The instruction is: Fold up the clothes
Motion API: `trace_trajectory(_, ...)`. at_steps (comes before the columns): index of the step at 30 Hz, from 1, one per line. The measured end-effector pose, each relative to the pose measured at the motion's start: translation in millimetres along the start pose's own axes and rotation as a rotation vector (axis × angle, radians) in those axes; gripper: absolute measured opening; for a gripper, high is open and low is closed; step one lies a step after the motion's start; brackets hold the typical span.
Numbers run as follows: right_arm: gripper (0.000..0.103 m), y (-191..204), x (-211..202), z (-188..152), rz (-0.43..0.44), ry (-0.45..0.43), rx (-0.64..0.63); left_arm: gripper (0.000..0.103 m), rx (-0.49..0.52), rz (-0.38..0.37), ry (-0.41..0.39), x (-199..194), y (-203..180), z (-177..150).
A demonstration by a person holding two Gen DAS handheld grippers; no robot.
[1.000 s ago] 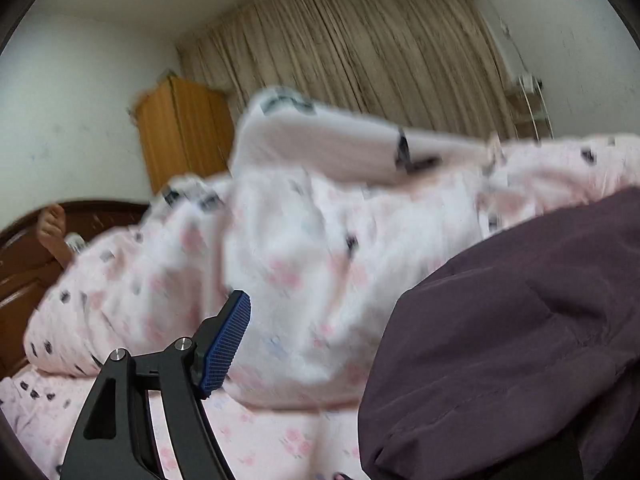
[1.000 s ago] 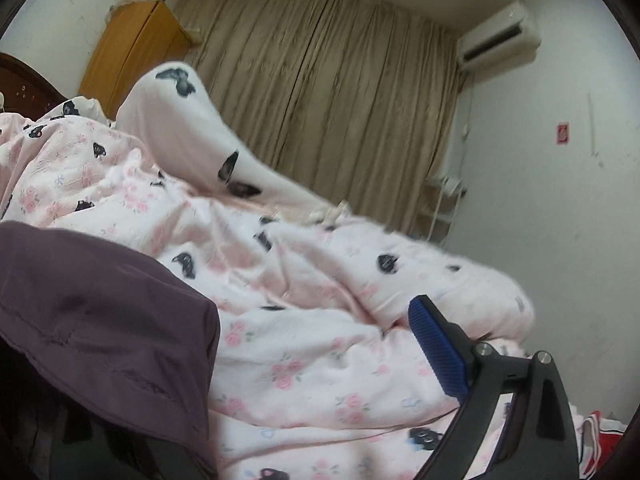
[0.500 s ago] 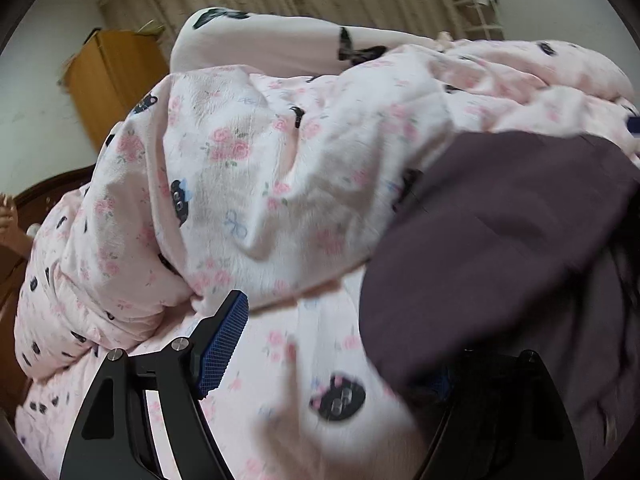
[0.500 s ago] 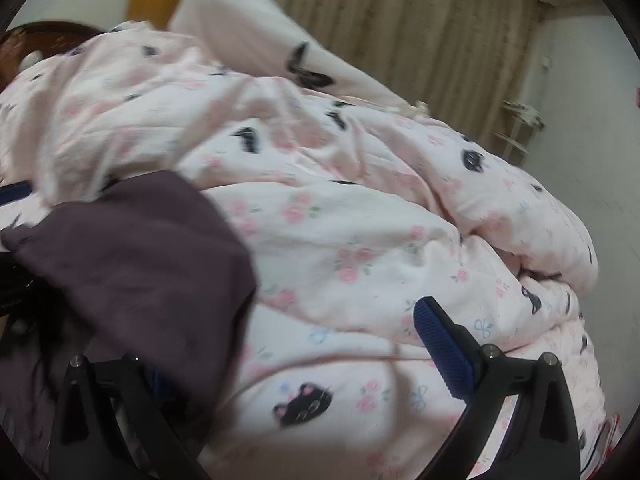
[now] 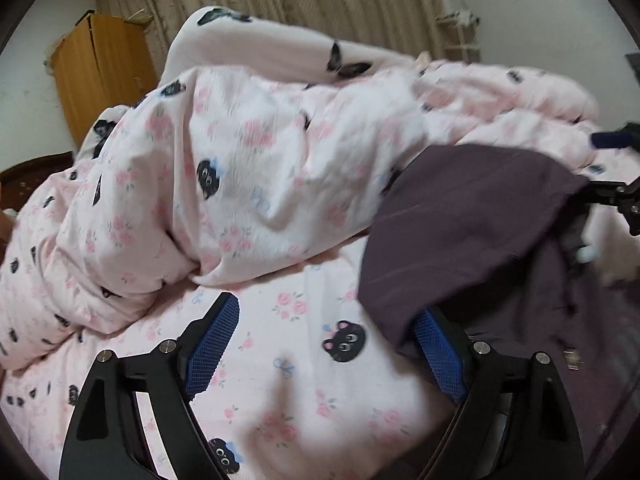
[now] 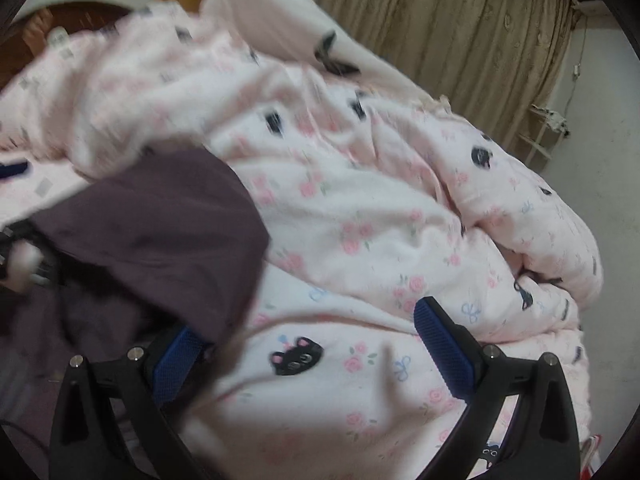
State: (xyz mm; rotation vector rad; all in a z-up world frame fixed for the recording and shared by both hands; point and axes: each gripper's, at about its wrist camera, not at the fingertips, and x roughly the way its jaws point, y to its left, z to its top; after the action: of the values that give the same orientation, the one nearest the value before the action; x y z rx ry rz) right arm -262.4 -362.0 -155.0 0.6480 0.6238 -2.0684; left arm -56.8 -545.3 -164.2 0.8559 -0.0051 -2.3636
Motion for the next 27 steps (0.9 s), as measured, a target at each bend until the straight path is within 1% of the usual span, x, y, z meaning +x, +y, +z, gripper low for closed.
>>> trace_trajectory(1,0.102,-2,-8,1,0.043,-0.01,0.002,0.085,-0.026,-0.017,-0.012,-3,3,3)
trace_trajectory(2,0.102,-5,-13,4,0.068,-0.024,0.019,0.085,-0.051,-0.035,-0.023,-7,6,5)
trace_trajectory(8,0.102,-29,-36,24,0.137,-0.128,0.165,0.085,-0.2,-0.133,-0.088,-25,22,21)
trace_trajectory(10,0.102,-28,-26,29,0.114,-0.11,0.187,0.085,-0.182,-0.084,-0.045,-10,12,19)
trace_trajectory(13,0.102,-16,13,27,0.044,0.014,0.164,0.085,-0.151,-0.008,0.023,14,-5,15)
trace_trajectory(15,0.102,-12,34,19,0.006,0.087,0.161,0.085,-0.077,0.071,0.106,39,-21,8)
trace_trajectory(17,0.102,-11,51,10,-0.01,0.139,0.167,0.085,-0.039,0.102,0.156,54,-30,4)
trace_trajectory(18,0.102,-11,57,6,-0.01,0.158,0.174,0.085,-0.043,0.107,0.151,54,-31,4)
trace_trajectory(20,0.102,-14,58,4,0.002,0.157,0.192,0.085,-0.054,0.117,0.137,54,-32,5)
trace_trajectory(21,0.102,-15,55,4,0.007,0.151,0.196,0.085,-0.07,0.118,0.106,46,-29,8)
trace_trajectory(23,0.102,-18,40,5,0.014,0.106,0.199,0.085,-0.093,0.114,0.06,30,-23,10)
trace_trajectory(27,0.102,-20,0,5,0.041,0.025,0.202,0.085,-0.152,0.102,-0.027,-21,-5,8)
